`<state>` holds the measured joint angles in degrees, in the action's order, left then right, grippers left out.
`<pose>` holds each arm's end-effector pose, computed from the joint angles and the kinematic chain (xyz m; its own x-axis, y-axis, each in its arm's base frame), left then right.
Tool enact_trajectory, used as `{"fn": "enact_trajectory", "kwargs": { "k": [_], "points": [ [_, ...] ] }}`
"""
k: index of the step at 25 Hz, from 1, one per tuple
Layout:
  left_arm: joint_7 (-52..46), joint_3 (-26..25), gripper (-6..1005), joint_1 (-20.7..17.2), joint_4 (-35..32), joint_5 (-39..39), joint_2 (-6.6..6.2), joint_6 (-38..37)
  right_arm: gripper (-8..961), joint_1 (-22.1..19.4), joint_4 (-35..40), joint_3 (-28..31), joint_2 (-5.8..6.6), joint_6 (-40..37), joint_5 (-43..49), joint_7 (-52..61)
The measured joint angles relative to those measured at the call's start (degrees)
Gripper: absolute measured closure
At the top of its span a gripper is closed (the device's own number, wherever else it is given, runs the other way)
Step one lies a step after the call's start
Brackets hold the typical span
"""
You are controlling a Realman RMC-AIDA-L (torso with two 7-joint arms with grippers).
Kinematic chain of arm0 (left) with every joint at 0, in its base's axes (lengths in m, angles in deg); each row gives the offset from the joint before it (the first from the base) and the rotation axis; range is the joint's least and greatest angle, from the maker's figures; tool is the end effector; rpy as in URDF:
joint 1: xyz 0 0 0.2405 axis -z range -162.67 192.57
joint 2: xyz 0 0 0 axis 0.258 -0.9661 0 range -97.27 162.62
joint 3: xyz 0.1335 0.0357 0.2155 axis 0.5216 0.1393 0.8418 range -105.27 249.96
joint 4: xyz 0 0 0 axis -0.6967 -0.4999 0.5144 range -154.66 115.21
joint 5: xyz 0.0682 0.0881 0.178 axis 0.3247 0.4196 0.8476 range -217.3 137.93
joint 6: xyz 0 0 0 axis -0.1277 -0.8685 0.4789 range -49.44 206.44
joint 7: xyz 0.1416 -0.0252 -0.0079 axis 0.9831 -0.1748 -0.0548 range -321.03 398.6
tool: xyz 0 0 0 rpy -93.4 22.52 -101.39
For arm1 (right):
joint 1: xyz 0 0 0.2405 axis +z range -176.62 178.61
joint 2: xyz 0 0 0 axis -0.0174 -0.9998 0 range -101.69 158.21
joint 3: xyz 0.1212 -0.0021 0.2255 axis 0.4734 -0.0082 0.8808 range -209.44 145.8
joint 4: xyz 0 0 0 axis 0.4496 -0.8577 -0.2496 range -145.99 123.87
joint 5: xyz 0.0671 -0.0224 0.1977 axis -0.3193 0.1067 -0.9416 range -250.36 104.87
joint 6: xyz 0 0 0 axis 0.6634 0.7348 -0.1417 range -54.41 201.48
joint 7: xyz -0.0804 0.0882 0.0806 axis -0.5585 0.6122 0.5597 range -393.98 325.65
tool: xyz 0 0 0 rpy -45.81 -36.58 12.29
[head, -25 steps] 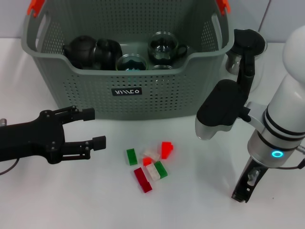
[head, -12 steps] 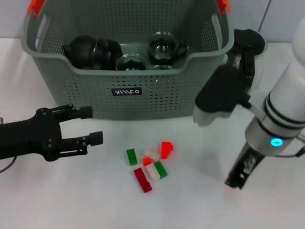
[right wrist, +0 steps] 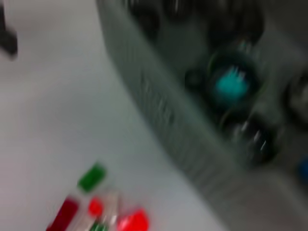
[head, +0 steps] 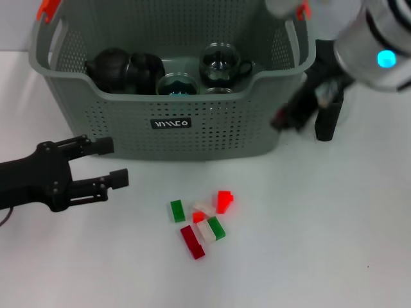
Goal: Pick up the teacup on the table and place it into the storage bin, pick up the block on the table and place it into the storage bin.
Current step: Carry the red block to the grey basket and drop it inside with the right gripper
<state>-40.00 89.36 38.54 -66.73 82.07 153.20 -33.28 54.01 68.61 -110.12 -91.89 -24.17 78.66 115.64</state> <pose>-0.2898 0.2665 0.0562 0.6850 0.3232 0.6530 0.5046 -0.8569 -0.1051 0.0649 0.3779 0.0040 0.8442 -0.4588 0.2772 -0.3289 -0.8517 -0.4079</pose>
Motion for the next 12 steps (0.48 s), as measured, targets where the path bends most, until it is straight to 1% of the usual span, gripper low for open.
{"fn": "enact_trajectory", "kwargs": {
  "k": [6,11,12],
  "points": [
    [-1.7,-2.1,167,0.3,0.5,-0.9,-0.2,-1.0,717,6.9,-2.6,6.5,0.01,3.5,0.9,-2.8],
    [-1.6,-2.6,149,0.3,0.7,-2.1,-0.32,-1.6,702,11.5,-8.5,7.8,0.01,9.1,1.7,-4.2],
    [-1.4,-2.7,130,0.3,0.7,-2.2,-0.32,-1.6,698,12.3,-9.9,7.8,0.01,10.1,1.8,-4.4]
  ]
}}
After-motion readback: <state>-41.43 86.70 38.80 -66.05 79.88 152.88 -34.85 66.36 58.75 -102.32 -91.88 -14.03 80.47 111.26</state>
